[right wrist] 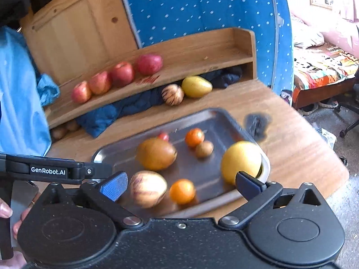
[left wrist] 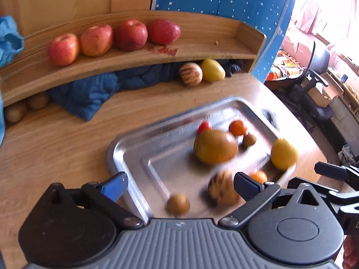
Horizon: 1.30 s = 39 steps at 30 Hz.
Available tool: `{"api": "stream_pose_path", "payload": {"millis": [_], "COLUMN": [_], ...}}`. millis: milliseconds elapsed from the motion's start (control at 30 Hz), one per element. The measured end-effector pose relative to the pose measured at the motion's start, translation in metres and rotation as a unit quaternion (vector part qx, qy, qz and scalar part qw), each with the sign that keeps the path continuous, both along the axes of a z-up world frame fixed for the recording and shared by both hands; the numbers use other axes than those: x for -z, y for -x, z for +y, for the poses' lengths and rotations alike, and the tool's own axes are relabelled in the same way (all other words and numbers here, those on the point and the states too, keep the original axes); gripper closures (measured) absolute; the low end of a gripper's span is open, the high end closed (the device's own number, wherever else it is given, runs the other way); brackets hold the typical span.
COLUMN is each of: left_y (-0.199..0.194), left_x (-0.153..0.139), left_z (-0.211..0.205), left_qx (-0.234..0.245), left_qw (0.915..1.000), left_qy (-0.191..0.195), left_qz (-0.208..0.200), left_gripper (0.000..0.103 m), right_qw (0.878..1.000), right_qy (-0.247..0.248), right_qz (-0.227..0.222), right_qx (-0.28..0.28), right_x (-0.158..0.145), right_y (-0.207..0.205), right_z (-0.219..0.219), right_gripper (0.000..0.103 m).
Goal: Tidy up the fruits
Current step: 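Carry tomato and mandarin over the steel tray and open both tools, then lift both open tools and move them back toward the shelf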
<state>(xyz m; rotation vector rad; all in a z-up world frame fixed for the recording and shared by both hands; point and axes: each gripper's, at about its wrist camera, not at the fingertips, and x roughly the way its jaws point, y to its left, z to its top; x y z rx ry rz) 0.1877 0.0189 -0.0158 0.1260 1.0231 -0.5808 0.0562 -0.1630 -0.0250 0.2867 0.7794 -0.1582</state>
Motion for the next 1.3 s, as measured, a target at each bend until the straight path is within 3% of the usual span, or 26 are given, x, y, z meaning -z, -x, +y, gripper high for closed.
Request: {"api": "stream_pose_path", "payload": {"millis": [333, 633, 833, 1300], "left_y": [0.049, 0.045, 0.016, -0.095], "left_x": [0.006, 0.0, 0.002, 0.008], "left_z": [0.042, 0.054, 0.037, -0.033], "left_qx": [-0.021, -0.047, -0.045, -0.041], "left_qw": [0.999, 0.9978, 0.9981, 0.999], "left_qy": [-0.023, -0.032, -0.032, -0.019], "left_qz": [0.033, 0.036, 0.028, 0.004], "left_gripper": [0.001, 0.001, 0.001, 0.001], "right_qw": [1.0, 0.999, 0.998, 0.999], "right_qy": [-0.004, -0.005, 0.002, 0.023], "right_qz": [0.006, -0.003, -0.008, 0.002], "right_qx": [-0.029, -0.05, -0.06, -0.043], "right_x": [0.002, -0.003, -0.002, 0.005], "right_y": [0.025, 0.021, -0.006, -0.106], "right_z": [0.033, 0.042, 0.029, -0.026], "right_gripper": [0.001, 0.001, 0.001, 0.001]}}
